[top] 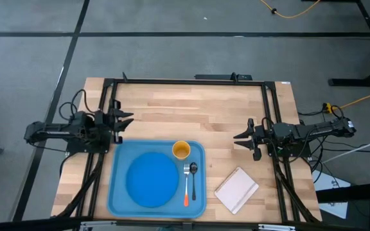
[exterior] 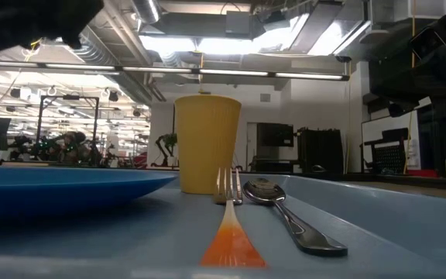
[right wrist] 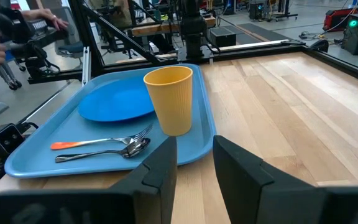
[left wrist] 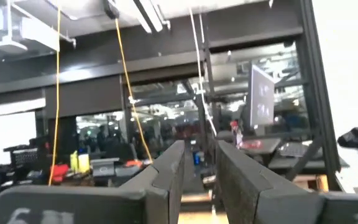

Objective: Pick and place plate/cup/fork/spoon on tray
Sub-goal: Return To Home Position

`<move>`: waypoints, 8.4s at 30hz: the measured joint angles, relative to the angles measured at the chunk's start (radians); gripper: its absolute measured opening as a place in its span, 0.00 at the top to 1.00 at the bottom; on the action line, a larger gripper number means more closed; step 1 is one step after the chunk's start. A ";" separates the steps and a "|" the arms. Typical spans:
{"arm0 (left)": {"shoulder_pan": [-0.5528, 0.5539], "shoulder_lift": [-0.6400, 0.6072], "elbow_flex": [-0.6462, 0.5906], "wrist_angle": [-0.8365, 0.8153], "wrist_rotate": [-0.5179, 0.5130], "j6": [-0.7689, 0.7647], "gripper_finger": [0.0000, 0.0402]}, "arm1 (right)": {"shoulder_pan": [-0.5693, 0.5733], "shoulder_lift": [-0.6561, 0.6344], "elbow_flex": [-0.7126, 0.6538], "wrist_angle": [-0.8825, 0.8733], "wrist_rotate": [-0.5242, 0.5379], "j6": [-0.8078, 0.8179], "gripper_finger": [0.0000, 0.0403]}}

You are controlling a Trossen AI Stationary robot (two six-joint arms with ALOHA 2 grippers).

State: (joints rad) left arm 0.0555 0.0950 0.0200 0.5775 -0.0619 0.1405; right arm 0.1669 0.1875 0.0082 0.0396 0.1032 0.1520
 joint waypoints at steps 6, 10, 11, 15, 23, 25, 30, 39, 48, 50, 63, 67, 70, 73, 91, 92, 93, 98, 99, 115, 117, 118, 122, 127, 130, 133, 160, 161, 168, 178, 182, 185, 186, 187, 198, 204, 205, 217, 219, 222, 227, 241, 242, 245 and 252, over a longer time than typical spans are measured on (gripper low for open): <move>0.012 -0.092 -0.012 -0.170 0.008 -0.008 0.79 | 0.000 0.000 0.000 0.000 0.000 0.000 0.73; 0.009 -0.093 -0.012 -0.268 0.017 0.008 0.79 | 0.000 0.000 0.000 0.000 0.000 0.000 0.73; 0.007 -0.093 -0.012 -0.314 0.019 0.007 0.79 | 0.000 0.000 0.000 0.000 0.000 0.000 0.73; 0.007 -0.093 -0.012 -0.485 0.023 -0.002 0.79 | 0.000 0.000 0.000 0.000 0.000 0.000 0.73; 0.010 -0.093 -0.012 -0.565 0.033 0.080 0.79 | 0.000 0.000 0.000 0.000 0.000 0.000 0.73; 0.010 -0.093 -0.012 -0.565 0.038 0.073 0.79 | 0.000 0.000 0.000 0.000 0.000 0.000 0.73; 0.010 -0.093 -0.012 -0.560 0.048 0.022 0.79 | 0.000 0.000 0.000 0.000 0.000 0.000 0.73; 0.010 -0.090 -0.012 -0.562 0.038 0.026 0.79 | 0.000 0.000 0.000 0.000 0.000 0.000 0.73; 0.010 -0.090 -0.012 -0.562 0.038 0.026 0.79 | 0.000 0.000 0.000 0.000 0.000 0.000 0.73; 0.010 -0.090 -0.012 -0.562 0.038 0.026 0.79 | 0.000 0.000 0.000 0.000 0.000 0.000 0.73; 0.010 -0.090 -0.012 -0.562 0.037 0.027 0.79 | -0.001 -0.010 0.000 -0.009 -0.053 0.000 0.73; 0.010 -0.090 -0.012 -0.562 0.037 0.027 0.79 | -0.004 -0.036 0.000 -0.010 -0.054 0.000 0.73; 0.010 -0.090 -0.012 -0.562 0.037 0.027 0.79 | -0.025 -0.095 0.000 -0.011 -0.069 0.000 0.73; 0.010 -0.090 -0.012 -0.562 0.037 0.027 0.79 | -0.059 -0.150 0.000 -0.020 -0.096 0.000 0.73; 0.010 -0.090 -0.013 -0.562 0.037 0.027 0.79 | -0.153 -0.186 0.000 -0.021 -0.115 0.000 0.73; 0.010 -0.090 -0.013 -0.562 0.037 0.027 0.79 | -0.153 -0.185 0.000 -0.020 -0.115 0.000 0.73; 0.010 -0.090 -0.013 -0.562 0.037 0.027 0.79 | -0.153 -0.185 0.000 -0.020 -0.115 0.000 0.73; 0.010 -0.090 -0.013 -0.562 0.037 0.027 0.79 | -0.153 -0.169 0.000 -0.020 -0.115 0.000 0.73; 0.010 -0.090 -0.013 -0.562 0.037 0.027 0.79 | -0.153 -0.162 0.000 -0.020 -0.115 0.000 0.73; 0.010 -0.090 -0.013 -0.562 0.037 0.027 0.79 | -0.153 -0.113 0.000 -0.020 -0.115 0.000 0.73; 0.010 -0.090 -0.013 -0.562 0.037 0.027 0.79 | -0.153 -0.113 0.000 -0.020 -0.115 0.000 0.73; 0.010 -0.090 -0.013 -0.562 0.037 0.027 0.79 | -0.153 -0.113 0.000 -0.020 -0.115 0.000 0.73; 0.010 -0.090 -0.013 -0.562 0.037 0.027 0.79 | -0.153 -0.113 0.000 -0.020 -0.115 0.000 0.73; 0.010 -0.090 -0.013 -0.562 0.037 0.027 0.79 | -0.153 -0.113 0.000 -0.020 -0.114 0.000 0.73; 0.010 -0.090 -0.013 -0.562 0.037 0.027 0.79 | -0.153 -0.113 0.000 -0.020 -0.114 0.000 0.73; 0.010 -0.090 -0.013 -0.562 0.037 0.027 0.79 | -0.153 -0.113 0.000 -0.020 -0.114 0.000 0.73; 0.010 -0.090 -0.013 -0.562 0.037 0.027 0.79 | -0.152 -0.113 0.000 -0.020 -0.114 0.000 0.73; 0.010 -0.090 -0.013 -0.562 0.037 0.027 0.79 | -0.152 -0.113 0.000 -0.020 -0.114 0.000 0.73; 0.010 -0.090 -0.013 -0.562 0.037 0.027 0.79 | -0.152 -0.113 0.000 -0.020 -0.114 0.000 0.73; 0.010 -0.090 -0.013 -0.562 0.037 0.027 0.79 | -0.149 -0.113 0.000 -0.020 -0.114 0.000 0.73; 0.010 -0.090 -0.013 -0.562 0.037 0.027 0.79 | -0.135 -0.113 0.000 -0.020 -0.114 0.000 0.73; 0.010 -0.090 -0.013 -0.562 0.037 0.027 0.79 | -0.128 -0.113 0.000 -0.020 -0.114 0.000 0.73; 0.010 -0.090 -0.013 -0.562 0.037 0.027 0.79 | -0.127 -0.113 0.000 -0.020 -0.114 0.000 0.73; 0.010 -0.090 -0.013 -0.562 0.037 0.027 0.79 | -0.127 -0.113 0.000 -0.020 -0.114 0.000 0.73; 0.010 -0.090 -0.013 -0.562 0.037 0.027 0.79 | -0.127 -0.113 0.000 -0.020 -0.114 0.000 0.73; 0.010 -0.090 -0.013 -0.562 0.037 0.027 0.79 | -0.127 -0.113 0.000 -0.020 -0.114 0.000 0.73; 0.010 -0.090 -0.013 -0.562 0.037 0.027 0.79 | -0.127 -0.113 0.000 -0.019 -0.114 0.000 0.73; 0.009 -0.089 -0.013 -0.562 0.037 0.027 0.79 | -0.172 -0.186 -0.001 0.090 -0.114 -0.001 0.73; 0.010 -0.089 -0.013 -0.562 0.037 0.027 0.79 | -0.175 -0.187 -0.001 0.033 -0.114 -0.001 0.73; 0.010 -0.089 -0.013 -0.562 0.037 0.027 0.79 | -0.177 -0.185 -0.001 -0.026 -0.114 -0.001 0.73; 0.009 -0.089 -0.013 -0.562 0.037 0.027 0.79 | -0.161 -0.185 -0.001 -0.020 -0.114 0.000 0.73; 0.009 -0.089 -0.013 -0.562 0.037 0.027 0.79 | -0.144 -0.183 -0.001 -0.020 -0.116 0.000 0.73; 0.009 -0.089 -0.013 -0.562 0.037 0.027 0.79 | -0.144 -0.183 -0.001 -0.020 -0.116 0.000 0.73; 0.009 -0.089 -0.013 -0.562 0.037 0.027 0.79 | -0.144 -0.183 -0.001 -0.020 -0.116 0.000 0.73; 0.009 -0.089 -0.013 -0.562 0.037 0.027 0.79 | -0.144 -0.183 -0.001 -0.020 -0.115 0.000 0.73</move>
State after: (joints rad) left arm 0.0650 0.0055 0.0074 0.0154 -0.0250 0.1673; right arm 0.0231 0.0044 0.0074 0.0196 -0.0120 0.1519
